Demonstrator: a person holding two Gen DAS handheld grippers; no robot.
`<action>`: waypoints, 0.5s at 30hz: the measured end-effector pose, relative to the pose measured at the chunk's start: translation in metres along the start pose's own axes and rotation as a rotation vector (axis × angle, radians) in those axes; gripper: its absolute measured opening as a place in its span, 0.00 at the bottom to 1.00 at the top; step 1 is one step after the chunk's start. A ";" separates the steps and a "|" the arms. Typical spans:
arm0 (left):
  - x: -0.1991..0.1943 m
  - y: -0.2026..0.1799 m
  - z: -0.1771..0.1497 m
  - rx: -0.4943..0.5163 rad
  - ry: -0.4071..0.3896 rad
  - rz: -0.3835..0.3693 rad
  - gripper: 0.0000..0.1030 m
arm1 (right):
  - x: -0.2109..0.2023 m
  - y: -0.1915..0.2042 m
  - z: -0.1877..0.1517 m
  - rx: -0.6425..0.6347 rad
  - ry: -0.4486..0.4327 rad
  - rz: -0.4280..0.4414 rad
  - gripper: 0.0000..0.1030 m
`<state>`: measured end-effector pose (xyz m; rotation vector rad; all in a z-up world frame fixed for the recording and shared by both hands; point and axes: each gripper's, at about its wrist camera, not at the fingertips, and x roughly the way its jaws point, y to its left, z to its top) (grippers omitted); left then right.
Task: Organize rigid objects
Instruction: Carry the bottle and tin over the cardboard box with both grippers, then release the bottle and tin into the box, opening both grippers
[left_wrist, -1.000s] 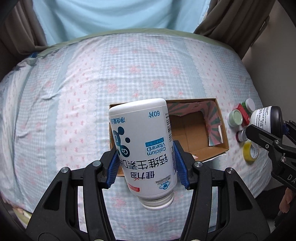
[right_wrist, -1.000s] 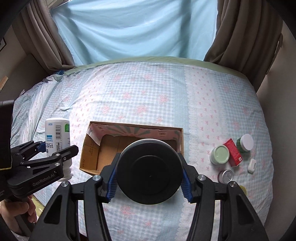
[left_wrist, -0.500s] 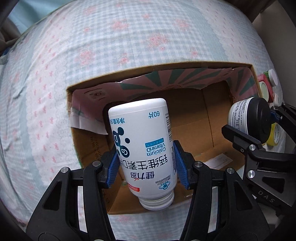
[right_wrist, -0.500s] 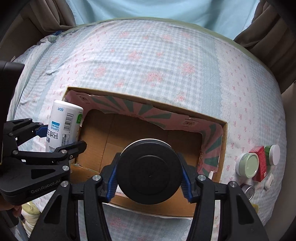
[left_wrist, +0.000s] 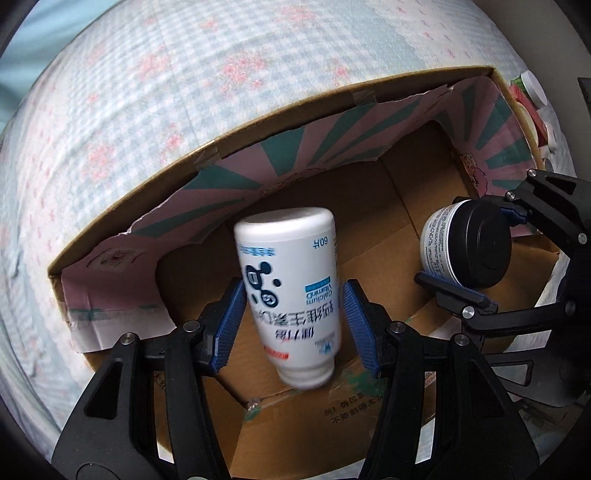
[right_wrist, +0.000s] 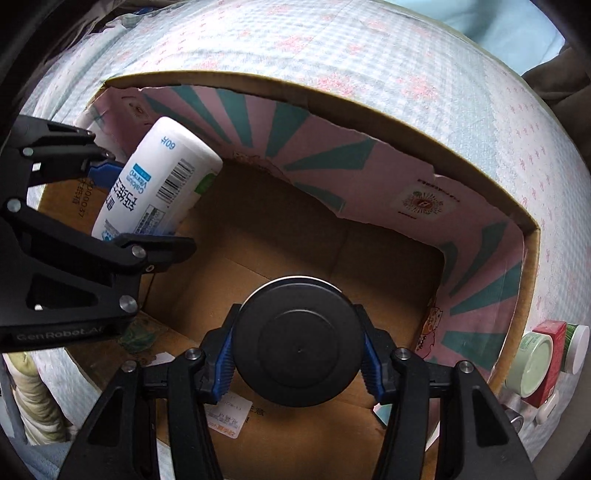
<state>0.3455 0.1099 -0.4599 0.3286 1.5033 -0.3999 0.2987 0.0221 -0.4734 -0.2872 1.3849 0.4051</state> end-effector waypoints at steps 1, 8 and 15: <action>-0.002 -0.001 0.001 0.010 -0.003 0.025 0.79 | 0.000 0.000 -0.002 0.004 -0.003 0.003 0.51; -0.010 0.000 -0.009 0.003 -0.017 0.054 1.00 | 0.005 -0.003 -0.018 0.074 0.073 0.169 0.94; -0.030 0.005 -0.025 -0.036 -0.041 0.071 1.00 | -0.029 0.015 -0.029 0.049 -0.015 0.101 1.00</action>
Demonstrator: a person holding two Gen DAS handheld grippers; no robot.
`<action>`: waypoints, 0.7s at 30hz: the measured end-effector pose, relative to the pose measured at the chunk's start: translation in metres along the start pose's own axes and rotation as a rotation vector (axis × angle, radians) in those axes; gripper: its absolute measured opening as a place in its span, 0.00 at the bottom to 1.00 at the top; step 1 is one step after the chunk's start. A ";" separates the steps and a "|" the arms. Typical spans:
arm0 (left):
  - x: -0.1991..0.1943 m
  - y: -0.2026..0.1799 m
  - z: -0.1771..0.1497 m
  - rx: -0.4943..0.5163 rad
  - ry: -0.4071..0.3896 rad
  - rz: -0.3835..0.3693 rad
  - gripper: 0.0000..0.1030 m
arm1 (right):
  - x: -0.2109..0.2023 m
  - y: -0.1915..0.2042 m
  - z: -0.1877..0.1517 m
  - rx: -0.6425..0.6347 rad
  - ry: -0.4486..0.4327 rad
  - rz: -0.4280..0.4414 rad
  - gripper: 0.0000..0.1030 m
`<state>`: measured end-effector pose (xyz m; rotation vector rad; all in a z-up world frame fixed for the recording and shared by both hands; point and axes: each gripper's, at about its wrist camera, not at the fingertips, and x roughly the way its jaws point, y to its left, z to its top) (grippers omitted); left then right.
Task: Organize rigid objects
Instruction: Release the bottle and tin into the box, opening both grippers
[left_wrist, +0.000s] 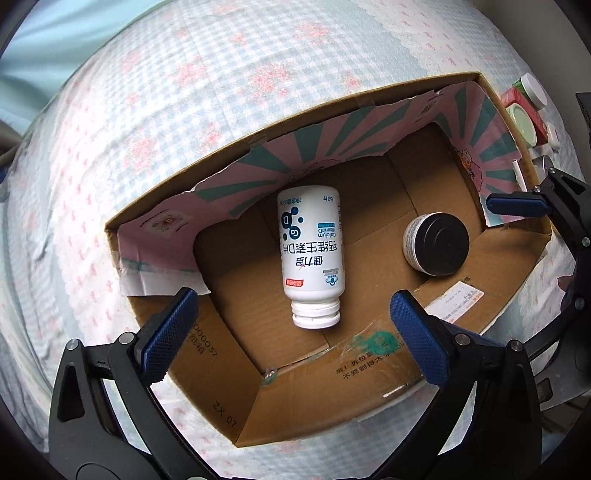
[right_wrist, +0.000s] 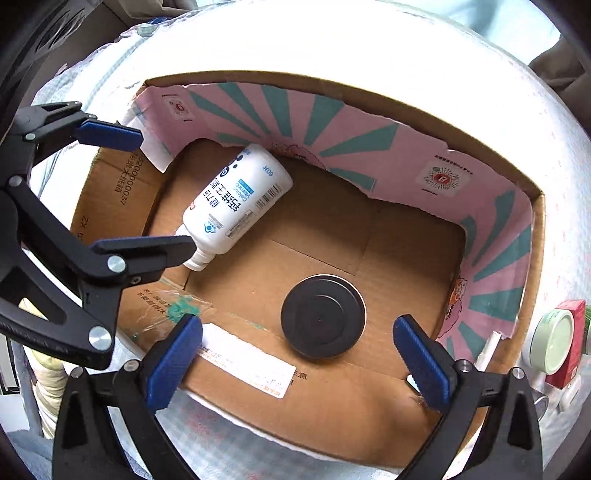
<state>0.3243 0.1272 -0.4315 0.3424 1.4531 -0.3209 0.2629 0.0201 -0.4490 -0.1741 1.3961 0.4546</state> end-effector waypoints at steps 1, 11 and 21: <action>-0.004 0.000 -0.001 -0.007 -0.007 -0.002 1.00 | -0.005 0.000 -0.001 0.009 -0.008 -0.005 1.00; -0.067 -0.001 -0.029 -0.055 -0.100 -0.001 1.00 | -0.070 0.007 -0.015 0.020 -0.091 -0.064 1.00; -0.169 -0.015 -0.080 -0.104 -0.215 -0.013 1.00 | -0.166 0.021 -0.060 0.066 -0.201 -0.138 1.00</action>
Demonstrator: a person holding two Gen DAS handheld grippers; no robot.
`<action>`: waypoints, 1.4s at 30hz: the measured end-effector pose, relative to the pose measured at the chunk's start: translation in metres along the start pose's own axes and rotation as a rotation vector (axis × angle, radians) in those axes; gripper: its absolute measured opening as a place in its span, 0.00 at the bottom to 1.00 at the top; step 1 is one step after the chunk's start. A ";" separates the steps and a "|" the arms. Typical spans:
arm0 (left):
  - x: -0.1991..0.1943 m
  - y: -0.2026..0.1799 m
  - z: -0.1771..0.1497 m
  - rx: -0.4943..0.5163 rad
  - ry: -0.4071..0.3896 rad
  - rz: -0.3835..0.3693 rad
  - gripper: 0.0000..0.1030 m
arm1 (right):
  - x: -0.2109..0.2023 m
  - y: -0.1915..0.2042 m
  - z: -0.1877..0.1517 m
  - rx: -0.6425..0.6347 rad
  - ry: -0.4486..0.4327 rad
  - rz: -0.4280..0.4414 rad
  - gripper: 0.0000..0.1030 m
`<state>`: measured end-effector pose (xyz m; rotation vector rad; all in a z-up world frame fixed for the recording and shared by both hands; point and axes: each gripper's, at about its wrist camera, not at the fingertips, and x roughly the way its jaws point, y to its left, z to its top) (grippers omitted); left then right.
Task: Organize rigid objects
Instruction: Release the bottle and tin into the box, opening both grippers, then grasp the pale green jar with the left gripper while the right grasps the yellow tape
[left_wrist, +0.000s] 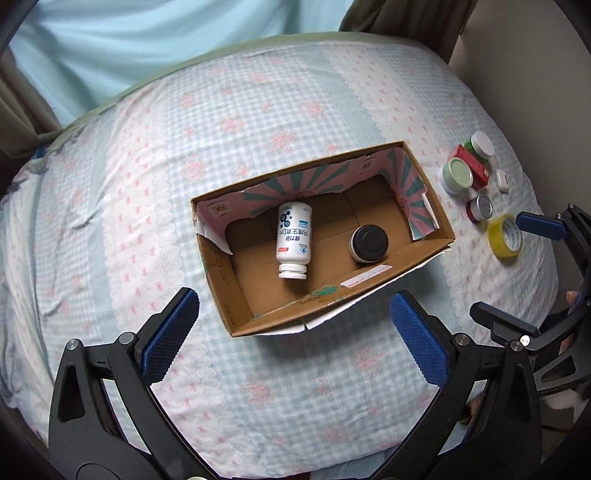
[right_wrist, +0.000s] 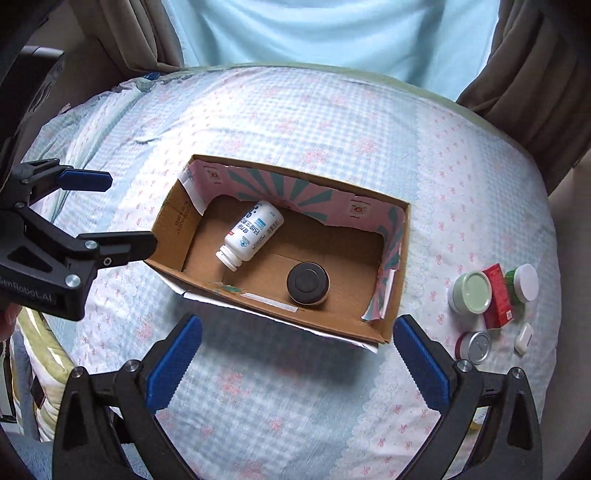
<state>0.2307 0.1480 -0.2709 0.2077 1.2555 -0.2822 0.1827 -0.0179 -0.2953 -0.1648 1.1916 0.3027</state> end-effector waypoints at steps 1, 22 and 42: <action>-0.010 -0.004 -0.002 0.010 -0.016 0.008 1.00 | -0.010 -0.001 -0.004 0.002 -0.002 -0.017 1.00; -0.027 -0.195 0.064 0.055 -0.115 -0.064 1.00 | -0.107 -0.191 -0.127 0.363 -0.083 -0.243 1.00; 0.214 -0.320 0.128 0.185 0.083 -0.073 1.00 | 0.054 -0.256 -0.204 0.427 -0.085 -0.252 1.00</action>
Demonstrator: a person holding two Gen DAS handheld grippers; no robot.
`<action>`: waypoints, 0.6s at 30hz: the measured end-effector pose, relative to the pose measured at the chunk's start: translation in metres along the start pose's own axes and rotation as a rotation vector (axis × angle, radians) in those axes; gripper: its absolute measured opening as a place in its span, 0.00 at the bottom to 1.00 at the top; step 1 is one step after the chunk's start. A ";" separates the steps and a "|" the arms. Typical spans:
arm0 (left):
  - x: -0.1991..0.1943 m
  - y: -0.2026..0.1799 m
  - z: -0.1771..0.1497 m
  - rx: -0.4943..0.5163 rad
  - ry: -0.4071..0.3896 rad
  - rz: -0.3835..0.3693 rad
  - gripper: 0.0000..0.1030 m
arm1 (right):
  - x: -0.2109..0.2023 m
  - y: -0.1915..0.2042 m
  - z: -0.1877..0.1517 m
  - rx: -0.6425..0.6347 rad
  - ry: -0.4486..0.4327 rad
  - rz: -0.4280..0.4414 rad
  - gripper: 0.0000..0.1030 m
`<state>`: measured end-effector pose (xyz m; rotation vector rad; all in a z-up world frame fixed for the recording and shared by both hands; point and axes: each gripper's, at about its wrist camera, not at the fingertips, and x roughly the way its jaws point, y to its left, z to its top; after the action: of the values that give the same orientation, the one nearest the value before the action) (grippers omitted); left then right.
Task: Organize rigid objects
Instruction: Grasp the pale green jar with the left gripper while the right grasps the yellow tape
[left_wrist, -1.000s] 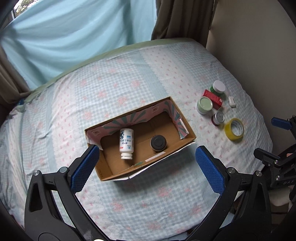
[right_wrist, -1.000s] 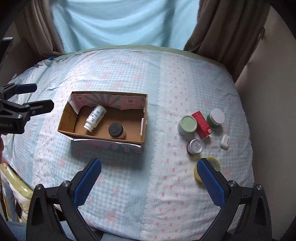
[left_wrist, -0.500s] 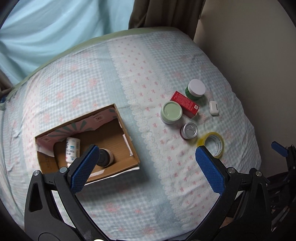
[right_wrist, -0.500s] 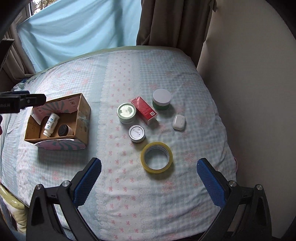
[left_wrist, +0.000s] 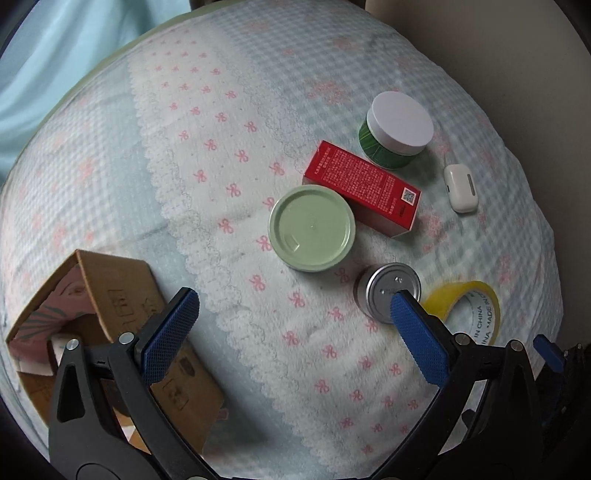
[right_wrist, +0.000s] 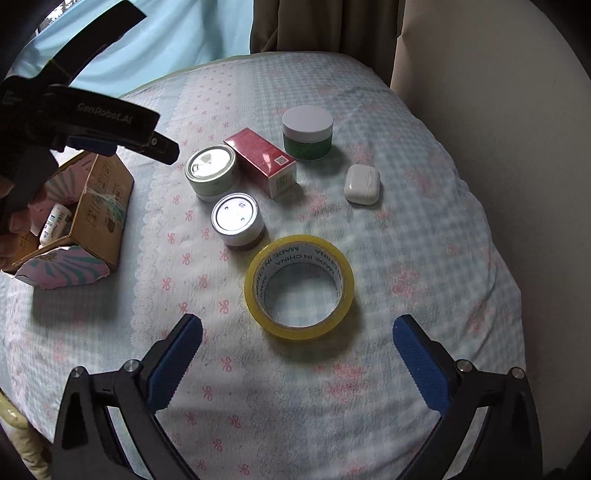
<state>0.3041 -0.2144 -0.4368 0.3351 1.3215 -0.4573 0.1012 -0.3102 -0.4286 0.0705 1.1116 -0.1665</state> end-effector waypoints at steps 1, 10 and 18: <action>0.011 0.000 0.003 0.003 0.003 0.000 1.00 | 0.009 0.001 -0.004 0.004 -0.007 -0.011 1.00; 0.072 -0.001 0.024 0.028 0.011 -0.017 1.00 | 0.063 0.008 -0.017 0.022 -0.055 -0.053 1.00; 0.089 -0.009 0.030 0.076 0.009 0.003 0.81 | 0.079 0.004 -0.006 0.020 -0.054 -0.073 1.00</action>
<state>0.3408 -0.2485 -0.5169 0.4031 1.3146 -0.5048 0.1308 -0.3130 -0.5020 0.0436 1.0589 -0.2433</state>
